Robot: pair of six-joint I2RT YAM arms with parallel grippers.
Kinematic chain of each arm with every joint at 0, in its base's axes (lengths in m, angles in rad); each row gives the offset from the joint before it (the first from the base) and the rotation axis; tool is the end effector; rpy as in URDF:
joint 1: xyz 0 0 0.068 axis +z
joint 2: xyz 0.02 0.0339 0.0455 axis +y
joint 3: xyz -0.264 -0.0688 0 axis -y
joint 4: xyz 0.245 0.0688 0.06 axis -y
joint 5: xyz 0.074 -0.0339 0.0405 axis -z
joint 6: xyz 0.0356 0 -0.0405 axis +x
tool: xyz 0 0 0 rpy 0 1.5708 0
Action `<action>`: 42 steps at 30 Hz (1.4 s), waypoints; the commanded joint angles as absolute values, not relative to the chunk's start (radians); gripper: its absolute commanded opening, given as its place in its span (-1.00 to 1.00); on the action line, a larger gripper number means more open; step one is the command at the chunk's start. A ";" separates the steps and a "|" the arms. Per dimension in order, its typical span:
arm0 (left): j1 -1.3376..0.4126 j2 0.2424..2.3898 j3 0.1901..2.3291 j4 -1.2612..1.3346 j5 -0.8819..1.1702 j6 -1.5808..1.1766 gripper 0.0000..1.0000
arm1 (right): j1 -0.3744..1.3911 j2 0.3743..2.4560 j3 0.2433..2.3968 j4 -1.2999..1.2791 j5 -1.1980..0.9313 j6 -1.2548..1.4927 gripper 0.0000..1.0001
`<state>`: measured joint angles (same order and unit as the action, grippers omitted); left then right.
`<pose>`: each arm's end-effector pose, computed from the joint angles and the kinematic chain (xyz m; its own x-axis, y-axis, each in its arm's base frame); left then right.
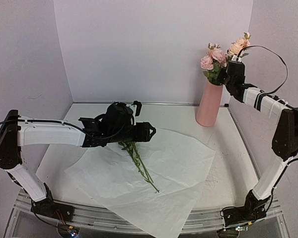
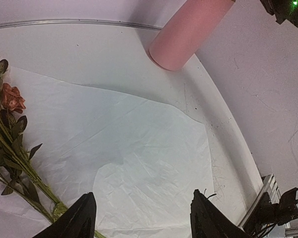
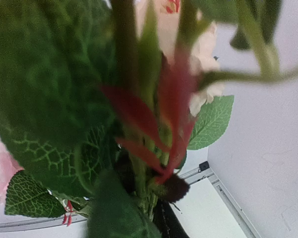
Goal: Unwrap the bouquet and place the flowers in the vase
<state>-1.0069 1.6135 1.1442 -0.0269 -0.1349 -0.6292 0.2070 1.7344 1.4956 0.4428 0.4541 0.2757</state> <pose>0.2034 -0.3127 0.2679 -0.6614 -0.0452 -0.7487 0.4763 0.7458 -0.4658 0.4133 0.0708 0.3958 0.2549 0.3035 -0.9181 0.1728 0.9199 0.3521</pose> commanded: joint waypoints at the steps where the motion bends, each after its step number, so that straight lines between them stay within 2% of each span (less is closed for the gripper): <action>1: -1.002 1.600 1.166 -0.034 -0.143 -0.633 0.32 | 0.201 1.749 1.479 0.416 0.463 0.312 -0.55; 5: -1.002 1.590 1.159 -0.035 -0.146 -0.634 0.32 | 0.202 1.731 1.462 0.398 0.444 0.324 -0.27; 12: -1.002 1.593 1.157 -0.035 -0.142 -0.640 0.32 | 0.202 1.700 1.484 0.363 0.436 0.309 -0.18; 15: -1.002 1.594 1.157 -0.035 -0.140 -0.641 0.33 | 0.202 1.693 1.513 0.341 0.433 0.289 0.10; 16: -1.002 1.593 1.157 -0.034 -0.139 -0.641 0.33 | 0.201 1.694 1.533 0.321 0.429 0.283 0.28; 21: -1.002 1.587 1.152 -0.034 -0.144 -0.642 0.32 | 0.195 1.657 1.576 0.229 0.397 0.303 0.47; 26: -1.002 1.580 1.147 -0.035 -0.142 -0.645 0.32 | 0.177 1.589 1.557 0.197 0.327 0.321 0.86; 30: -1.002 1.572 1.139 -0.035 -0.141 -0.648 0.32 | 0.147 1.537 1.566 0.177 0.221 0.334 0.87; 33: -1.002 1.569 1.135 -0.035 -0.140 -0.655 0.32 | 0.120 1.520 1.603 0.144 0.127 0.339 0.80; 42: -1.002 1.576 1.136 -0.034 -0.133 -0.659 0.32 | 0.046 1.573 1.758 0.066 -0.041 0.363 0.78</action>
<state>-1.0069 1.6131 1.1413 -0.0273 -0.1337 -0.6555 0.0743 1.5546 1.6780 0.0818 0.0718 0.3406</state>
